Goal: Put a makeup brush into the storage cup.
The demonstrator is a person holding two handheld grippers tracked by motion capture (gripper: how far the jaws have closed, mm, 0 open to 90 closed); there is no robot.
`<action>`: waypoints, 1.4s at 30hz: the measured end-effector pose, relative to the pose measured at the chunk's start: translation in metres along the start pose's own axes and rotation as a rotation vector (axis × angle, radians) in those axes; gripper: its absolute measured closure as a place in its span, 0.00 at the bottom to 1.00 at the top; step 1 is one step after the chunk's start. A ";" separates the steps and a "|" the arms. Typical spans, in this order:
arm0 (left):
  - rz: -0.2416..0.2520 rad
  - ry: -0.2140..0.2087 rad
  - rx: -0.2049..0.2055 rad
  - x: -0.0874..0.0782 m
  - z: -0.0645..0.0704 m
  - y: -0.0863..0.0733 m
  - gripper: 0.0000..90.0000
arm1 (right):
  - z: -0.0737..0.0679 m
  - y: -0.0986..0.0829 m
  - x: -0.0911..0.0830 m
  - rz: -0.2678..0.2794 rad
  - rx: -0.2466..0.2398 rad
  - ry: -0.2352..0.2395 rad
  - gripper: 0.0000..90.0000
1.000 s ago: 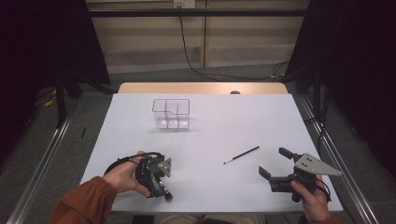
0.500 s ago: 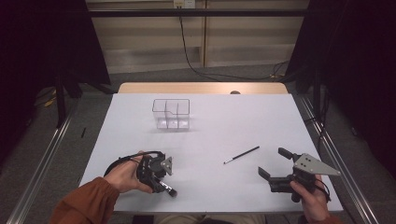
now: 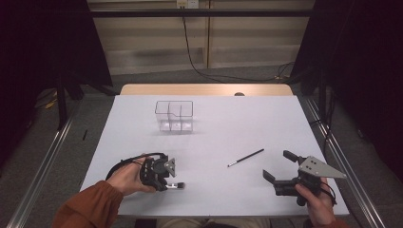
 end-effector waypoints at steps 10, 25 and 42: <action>0.009 -0.005 -0.026 -0.001 -0.001 0.000 0.87 | 0.000 0.000 0.000 -0.003 0.003 0.000 0.00; 0.088 -0.024 -0.096 -0.004 -0.004 -0.003 0.87 | 0.001 -0.001 0.000 -0.004 0.004 -0.004 0.00; 0.275 0.016 -0.187 -0.027 -0.019 -0.002 0.88 | 0.001 -0.001 0.000 -0.003 0.003 -0.004 0.00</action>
Point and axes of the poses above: each handheld gripper's, and its own axes: x roughly forward along the jaws, y roughly out of its top, z roughly to its right, the point moved 9 cm from there along x, roughly forward along the jaws, and after that the axes turned 5 degrees about -z, right-handed, at the moved point
